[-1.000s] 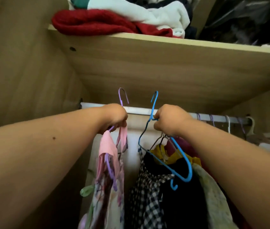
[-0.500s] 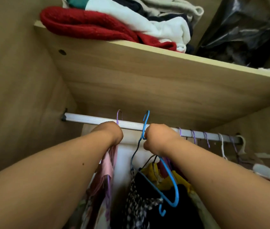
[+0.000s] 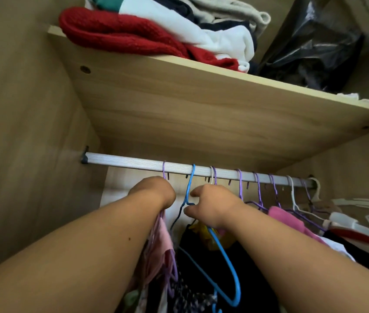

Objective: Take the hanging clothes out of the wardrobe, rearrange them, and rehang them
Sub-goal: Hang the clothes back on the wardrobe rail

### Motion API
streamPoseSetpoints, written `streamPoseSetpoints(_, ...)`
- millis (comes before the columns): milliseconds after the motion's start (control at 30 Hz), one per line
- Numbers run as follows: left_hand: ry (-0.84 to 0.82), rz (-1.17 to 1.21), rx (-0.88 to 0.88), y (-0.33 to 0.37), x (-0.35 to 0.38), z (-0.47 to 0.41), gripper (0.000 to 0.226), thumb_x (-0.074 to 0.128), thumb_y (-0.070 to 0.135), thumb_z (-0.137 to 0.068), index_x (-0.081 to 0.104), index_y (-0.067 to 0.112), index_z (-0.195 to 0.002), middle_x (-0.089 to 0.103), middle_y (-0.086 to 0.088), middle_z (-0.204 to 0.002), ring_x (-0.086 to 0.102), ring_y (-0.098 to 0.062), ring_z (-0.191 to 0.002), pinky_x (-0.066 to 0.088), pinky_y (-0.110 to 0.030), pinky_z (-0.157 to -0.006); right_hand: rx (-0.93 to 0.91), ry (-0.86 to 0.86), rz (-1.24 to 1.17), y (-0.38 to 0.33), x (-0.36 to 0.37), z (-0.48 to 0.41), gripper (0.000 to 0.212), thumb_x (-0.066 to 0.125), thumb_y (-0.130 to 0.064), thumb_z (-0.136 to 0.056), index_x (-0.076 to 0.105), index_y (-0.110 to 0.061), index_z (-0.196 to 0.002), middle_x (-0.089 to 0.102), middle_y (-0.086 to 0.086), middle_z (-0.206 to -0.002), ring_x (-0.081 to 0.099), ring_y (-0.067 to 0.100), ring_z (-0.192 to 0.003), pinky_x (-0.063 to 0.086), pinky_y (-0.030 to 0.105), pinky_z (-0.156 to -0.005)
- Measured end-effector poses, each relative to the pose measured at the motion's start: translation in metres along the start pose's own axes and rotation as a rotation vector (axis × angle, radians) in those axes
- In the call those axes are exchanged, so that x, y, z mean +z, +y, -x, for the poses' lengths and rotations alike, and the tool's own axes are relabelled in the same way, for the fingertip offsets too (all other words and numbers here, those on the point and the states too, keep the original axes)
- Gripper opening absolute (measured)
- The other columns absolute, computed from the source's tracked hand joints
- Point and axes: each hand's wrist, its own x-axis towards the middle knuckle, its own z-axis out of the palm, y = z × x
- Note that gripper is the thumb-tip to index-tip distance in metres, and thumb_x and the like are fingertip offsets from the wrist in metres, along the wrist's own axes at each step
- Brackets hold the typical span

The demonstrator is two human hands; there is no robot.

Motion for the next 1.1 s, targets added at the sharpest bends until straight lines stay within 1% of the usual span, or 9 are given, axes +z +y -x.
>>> streamPoseSetpoints(67, 0.094, 0.099, -0.047, -0.001, -0.001, 0.003, 0.017, 0.052, 0.026, -0.084, 0.059, 0.015, -0.095, 0.060, -0.005, -0.094, 0.059, -0.024, -0.087, 0.046, -0.029, -0.070, 0.027, 0.028, -0.033, 0.004, -0.002, 0.004, 0.064, 0.057, -0.056, -0.081, 0.044, -0.027, -0.137, 0.053, -0.001, -0.135, 0.049, 0.022, -0.123, 0.044, 0.033, -0.090)
streamPoseSetpoints(167, 0.280, 0.125, -0.012, 0.005, -0.007, 0.013, 0.039, 0.054, 0.033, -0.083, 0.051, 0.018, -0.118, 0.051, -0.010, -0.118, 0.052, -0.029, -0.109, 0.044, -0.035, -0.080, 0.042, 0.091, -0.076, 0.011, -0.005, 0.013, 0.086, 0.057, -0.064, -0.077, 0.022, -0.029, -0.148, 0.038, 0.007, -0.144, 0.039, 0.026, -0.131, 0.040, 0.039, -0.103)
streamPoseSetpoints(267, 0.527, 0.104, 0.163, 0.012, -0.010, 0.024, 0.056, 0.060, 0.039, -0.080, 0.039, 0.022, -0.130, 0.037, -0.010, -0.126, 0.039, -0.032, -0.115, 0.041, -0.038, -0.082, 0.043, 0.216, -0.025, 0.021, -0.012, 0.028, 0.094, 0.056, -0.069, -0.074, 0.014, -0.031, -0.149, 0.024, 0.009, -0.150, 0.030, 0.030, -0.137, 0.033, 0.042, -0.110)
streamPoseSetpoints(333, 0.578, 0.088, 0.320, 0.021, -0.011, 0.031, 0.066, 0.061, 0.041, -0.079, 0.035, 0.026, -0.137, 0.035, -0.008, -0.131, 0.036, -0.031, -0.118, 0.040, -0.040, -0.088, 0.068, 0.292, 0.062, 0.032, -0.020, 0.043, 0.095, 0.055, -0.071, -0.074, 0.012, -0.034, -0.149, 0.014, 0.005, -0.156, 0.018, 0.029, -0.142, 0.028, 0.047, -0.111)
streamPoseSetpoints(500, 0.415, 0.151, 0.605, 0.061, -0.012, 0.072, 0.077, 0.061, 0.042, -0.076, 0.029, 0.030, -0.145, 0.027, -0.003, -0.146, 0.026, -0.027, -0.133, 0.031, -0.043, -0.105, 0.156, 0.332, 0.249, 0.070, -0.045, 0.089, 0.094, 0.051, -0.072, -0.076, 0.007, -0.034, -0.149, 0.004, 0.001, -0.158, 0.004, 0.026, -0.144, 0.020, 0.054, -0.110)
streamPoseSetpoints(700, 0.326, 0.244, 0.870, 0.141, -0.005, 0.176, 0.075, 0.057, 0.045, -0.074, 0.027, 0.033, -0.142, 0.031, 0.001, -0.144, 0.028, -0.024, -0.133, 0.029, -0.047, -0.106, 0.256, 0.320, 0.357, 0.116, -0.082, 0.187, 0.082, 0.050, -0.063, -0.079, 0.014, -0.035, -0.147, 0.021, 0.005, -0.154, 0.021, 0.031, -0.139, 0.027, 0.055, -0.106)
streamPoseSetpoints(867, 0.094, 0.412, 0.929, 0.216, 0.027, 0.291, 0.077, 0.055, 0.052, -0.074, 0.024, 0.032, -0.142, 0.031, -0.001, -0.143, 0.028, -0.026, -0.132, 0.030, -0.050, -0.104, 0.422, 0.161, 0.513, 0.173, -0.104, 0.327, 0.084, 0.049, -0.063, -0.080, 0.006, -0.036, -0.146, 0.019, 0.005, -0.155, 0.023, 0.031, -0.140, 0.029, 0.051, -0.107)
streamPoseSetpoints(1000, -0.101, 0.467, 1.078, 0.273, 0.058, 0.401, 0.076, 0.052, 0.051, -0.081, 0.015, 0.034, -0.146, 0.016, 0.000, -0.154, 0.015, -0.024, -0.141, 0.020, -0.050, -0.110, 0.622, -0.028, 0.597, 0.203, -0.123, 0.466, 0.086, 0.050, -0.061, -0.082, 0.001, -0.034, -0.148, 0.011, 0.002, -0.157, 0.015, 0.025, -0.142, 0.024, 0.049, -0.111)
streamPoseSetpoints(1100, -0.252, 0.518, 1.194, 0.306, 0.082, 0.489, 0.073, 0.051, 0.051, -0.082, 0.017, 0.035, -0.145, 0.016, 0.001, -0.153, 0.015, -0.023, -0.140, 0.017, -0.050, -0.110, 0.785, -0.133, 0.606, 0.213, -0.138, 0.568, 0.085, 0.052, -0.057, -0.083, 0.003, -0.035, -0.148, 0.011, 0.003, -0.157, 0.015, 0.025, -0.142, 0.023, 0.050, -0.112)
